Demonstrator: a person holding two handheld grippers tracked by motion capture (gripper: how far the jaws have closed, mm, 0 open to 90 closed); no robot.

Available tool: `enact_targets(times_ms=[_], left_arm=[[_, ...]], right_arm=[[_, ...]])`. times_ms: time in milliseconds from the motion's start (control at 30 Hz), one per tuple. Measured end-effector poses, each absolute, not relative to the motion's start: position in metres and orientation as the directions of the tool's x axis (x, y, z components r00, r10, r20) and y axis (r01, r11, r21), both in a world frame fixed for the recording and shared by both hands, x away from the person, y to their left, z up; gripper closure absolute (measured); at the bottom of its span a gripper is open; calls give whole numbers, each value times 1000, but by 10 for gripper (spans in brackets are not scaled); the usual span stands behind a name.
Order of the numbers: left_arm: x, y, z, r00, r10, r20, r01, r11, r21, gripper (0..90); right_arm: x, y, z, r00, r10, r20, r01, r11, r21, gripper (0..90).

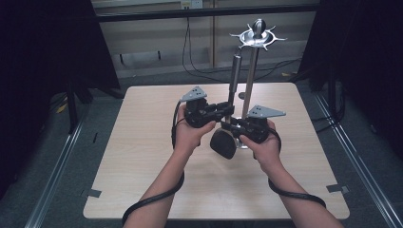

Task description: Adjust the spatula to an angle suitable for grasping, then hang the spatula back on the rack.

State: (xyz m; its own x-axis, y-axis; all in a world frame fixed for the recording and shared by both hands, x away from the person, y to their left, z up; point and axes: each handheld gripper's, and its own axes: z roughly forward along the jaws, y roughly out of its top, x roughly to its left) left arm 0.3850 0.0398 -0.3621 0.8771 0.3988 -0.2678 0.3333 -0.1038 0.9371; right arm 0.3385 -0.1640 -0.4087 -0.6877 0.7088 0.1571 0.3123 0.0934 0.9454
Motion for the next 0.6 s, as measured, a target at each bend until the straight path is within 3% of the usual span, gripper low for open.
enact_targets(times_ms=[600], left_arm=[[390, 38, -373, 870, 420, -257, 336, -126, 933, 601]], right_arm=[[348, -167, -414, -670, 727, 154, 325, 101, 940, 534]])
